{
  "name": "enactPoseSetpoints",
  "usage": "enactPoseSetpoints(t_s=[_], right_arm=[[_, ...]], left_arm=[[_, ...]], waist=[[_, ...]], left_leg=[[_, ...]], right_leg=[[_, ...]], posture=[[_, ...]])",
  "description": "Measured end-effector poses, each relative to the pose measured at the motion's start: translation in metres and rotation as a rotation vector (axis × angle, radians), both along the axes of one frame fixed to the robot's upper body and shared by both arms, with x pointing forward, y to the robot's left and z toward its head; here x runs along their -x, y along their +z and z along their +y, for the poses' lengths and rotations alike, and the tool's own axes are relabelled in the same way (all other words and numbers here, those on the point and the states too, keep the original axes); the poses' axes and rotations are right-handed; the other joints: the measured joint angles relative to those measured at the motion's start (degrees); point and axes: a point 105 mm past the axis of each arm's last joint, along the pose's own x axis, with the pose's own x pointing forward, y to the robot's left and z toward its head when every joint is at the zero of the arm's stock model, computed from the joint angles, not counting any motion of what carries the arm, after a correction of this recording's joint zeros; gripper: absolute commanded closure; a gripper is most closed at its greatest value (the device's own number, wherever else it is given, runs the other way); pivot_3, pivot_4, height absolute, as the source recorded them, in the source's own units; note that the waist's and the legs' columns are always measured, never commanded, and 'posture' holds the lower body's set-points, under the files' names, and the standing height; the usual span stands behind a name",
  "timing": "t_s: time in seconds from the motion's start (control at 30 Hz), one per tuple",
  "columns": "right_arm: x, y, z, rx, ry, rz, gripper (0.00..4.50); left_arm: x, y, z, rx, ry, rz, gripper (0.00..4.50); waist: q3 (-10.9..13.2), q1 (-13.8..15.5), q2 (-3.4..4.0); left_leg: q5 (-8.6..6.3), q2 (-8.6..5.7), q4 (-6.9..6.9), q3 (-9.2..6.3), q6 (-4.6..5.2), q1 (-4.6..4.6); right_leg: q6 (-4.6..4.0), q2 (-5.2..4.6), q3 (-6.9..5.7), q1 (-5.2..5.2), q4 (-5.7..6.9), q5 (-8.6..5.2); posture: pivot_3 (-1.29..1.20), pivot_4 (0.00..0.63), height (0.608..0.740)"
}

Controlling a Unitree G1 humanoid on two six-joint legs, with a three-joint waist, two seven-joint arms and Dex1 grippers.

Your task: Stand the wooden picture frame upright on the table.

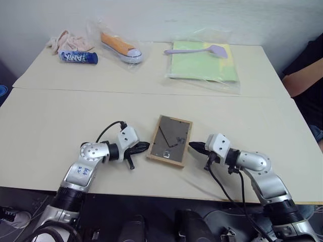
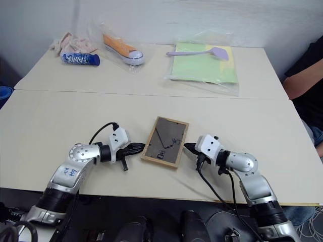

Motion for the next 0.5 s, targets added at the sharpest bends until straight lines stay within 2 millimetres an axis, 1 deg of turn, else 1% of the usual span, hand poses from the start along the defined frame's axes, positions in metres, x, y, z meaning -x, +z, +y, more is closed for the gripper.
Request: enactPoseSetpoints(t_s=[0.13, 0.27, 0.33, 0.4, 0.47, 0.5], right_arm=[[-0.002, -0.001, -0.001, 0.005, -0.003, 0.014, 4.5], [-0.001, -0.003, -0.001, 0.013, 0.007, 0.025, 4.5], [0.003, -0.003, -0.006, 0.039, 0.018, 0.033, 4.5], [0.011, -0.004, -0.015, 0.07, 0.027, 0.053, 4.5], [0.024, -0.007, -0.024, 0.125, 0.053, 0.088, 4.5], [0.028, -0.008, -0.026, 0.141, 0.059, 0.098, 4.5]], left_arm=[[0.007, -0.002, 0.0, 0.026, 0.007, 0.02, 4.28], [0.006, -0.003, 0.003, 0.022, 0.029, 0.031, 4.28], [0.005, 0.001, 0.014, 0.034, 0.073, 0.074, 3.89], [0.005, 0.006, 0.036, 0.105, 0.162, 0.228, 3.43], [0.017, 0.014, 0.056, 0.204, 0.221, 0.556, 2.83], [0.025, 0.019, 0.062, 0.236, 0.243, 0.698, 2.57]], waist=[[0.0, -0.01, 0.01], [0.0, -0.01, 0.0], [0.0, -0.09, 0.0], [0.0, -0.27, 0.0], [0.01, -0.24, -0.01], [0.0, -0.22, 0.0]], left_leg=[[0.0, 0.0, 0.04, -0.01, 0.0, 0.01], [0.0, 0.0, 0.04, -0.02, 0.0, 0.01], [0.0, 0.02, 0.03, -0.02, 0.0, 0.01], [0.0, 0.07, -0.01, -0.03, -0.01, 0.03], [0.01, 0.08, -0.01, -0.09, -0.03, 0.02], [0.01, 0.05, -0.01, -0.09, -0.02, 0.03]], right_leg=[[0.0, -0.01, 0.0, 0.03, 0.0, 0.0], [0.0, -0.01, -0.01, 0.03, 0.0, 0.0], [0.0, 0.0, 0.0, 0.02, 0.01, 0.0], [-0.02, 0.03, 0.0, 0.02, 0.04, -0.01], [-0.04, 0.05, -0.05, 0.03, 0.08, -0.03], [-0.03, 0.03, -0.02, 0.04, 0.08, -0.03]], posture=[[0.0, 0.15, 0.74], [0.0, 0.15, 0.74], [0.0, 0.15, 0.74], [0.0, 0.15, 0.74], [0.0, 0.15, 0.74], [0.0, 0.15, 0.74]])
